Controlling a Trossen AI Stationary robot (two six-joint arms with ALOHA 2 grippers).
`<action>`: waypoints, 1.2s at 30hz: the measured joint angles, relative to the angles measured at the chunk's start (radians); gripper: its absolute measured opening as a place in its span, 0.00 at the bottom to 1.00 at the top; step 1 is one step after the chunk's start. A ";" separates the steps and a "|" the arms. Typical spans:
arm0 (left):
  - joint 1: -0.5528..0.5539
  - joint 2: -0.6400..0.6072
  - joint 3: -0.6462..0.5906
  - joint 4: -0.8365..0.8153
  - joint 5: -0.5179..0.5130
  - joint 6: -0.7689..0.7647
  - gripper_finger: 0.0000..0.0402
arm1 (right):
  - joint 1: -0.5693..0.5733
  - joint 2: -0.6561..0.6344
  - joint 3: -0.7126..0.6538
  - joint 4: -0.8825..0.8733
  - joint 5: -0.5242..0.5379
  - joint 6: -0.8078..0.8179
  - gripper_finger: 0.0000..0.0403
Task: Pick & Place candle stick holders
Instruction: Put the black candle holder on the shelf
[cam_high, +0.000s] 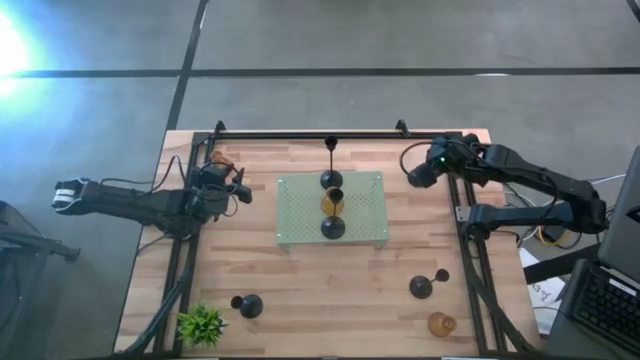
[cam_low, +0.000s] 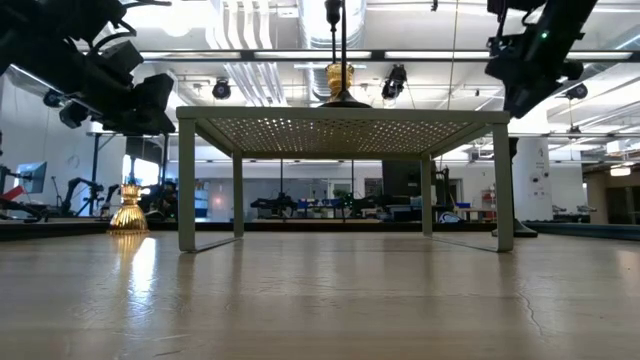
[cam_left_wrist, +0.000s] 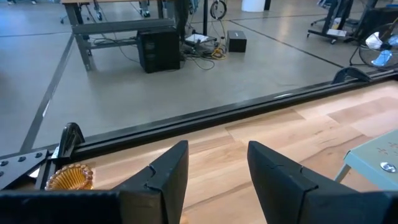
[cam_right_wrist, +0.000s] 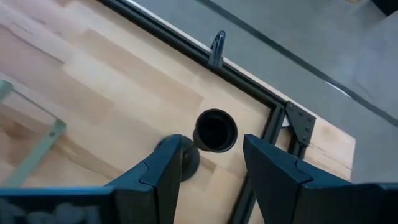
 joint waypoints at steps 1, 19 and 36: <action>0.000 0.000 0.000 0.000 0.000 0.000 0.42 | -0.008 0.007 0.000 0.003 0.000 -0.014 0.41; 0.000 0.000 0.000 0.000 0.035 0.004 0.42 | -0.119 0.080 -0.002 0.005 -0.074 -0.162 0.41; 0.000 0.000 0.000 -0.003 0.051 0.020 0.42 | -0.115 -0.122 -0.128 -0.223 -0.265 0.213 0.40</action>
